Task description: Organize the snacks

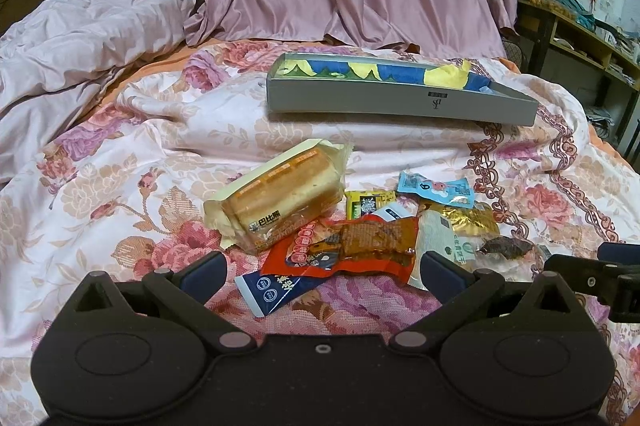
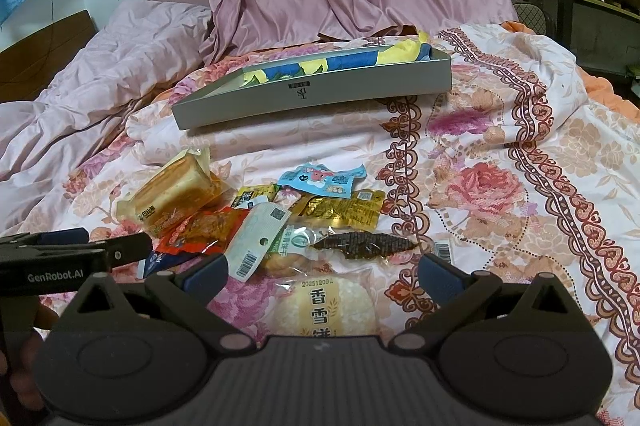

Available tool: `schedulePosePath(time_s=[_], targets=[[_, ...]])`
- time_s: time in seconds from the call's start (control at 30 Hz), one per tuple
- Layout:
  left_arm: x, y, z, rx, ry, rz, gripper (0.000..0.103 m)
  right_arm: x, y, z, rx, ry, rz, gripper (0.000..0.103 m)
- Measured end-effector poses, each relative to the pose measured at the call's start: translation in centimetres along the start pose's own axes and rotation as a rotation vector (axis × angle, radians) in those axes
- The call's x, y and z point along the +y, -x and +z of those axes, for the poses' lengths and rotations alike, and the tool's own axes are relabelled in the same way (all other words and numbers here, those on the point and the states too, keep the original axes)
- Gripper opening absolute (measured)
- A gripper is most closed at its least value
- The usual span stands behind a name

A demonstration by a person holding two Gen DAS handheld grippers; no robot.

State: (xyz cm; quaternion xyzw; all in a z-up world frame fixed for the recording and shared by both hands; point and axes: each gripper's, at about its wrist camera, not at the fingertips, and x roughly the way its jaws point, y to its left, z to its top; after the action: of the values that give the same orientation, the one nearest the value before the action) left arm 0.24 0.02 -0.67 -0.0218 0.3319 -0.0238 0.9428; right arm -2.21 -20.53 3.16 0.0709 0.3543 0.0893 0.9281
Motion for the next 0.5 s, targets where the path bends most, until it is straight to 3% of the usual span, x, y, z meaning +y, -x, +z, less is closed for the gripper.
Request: schedulePosePath(time_s=[0.5], targets=[[-0.26,-0.16,-0.29,0.007,-0.005,-0.002,0.102,-0.01,0.02,0.02,0.0,-0.002,0.0,0.103]])
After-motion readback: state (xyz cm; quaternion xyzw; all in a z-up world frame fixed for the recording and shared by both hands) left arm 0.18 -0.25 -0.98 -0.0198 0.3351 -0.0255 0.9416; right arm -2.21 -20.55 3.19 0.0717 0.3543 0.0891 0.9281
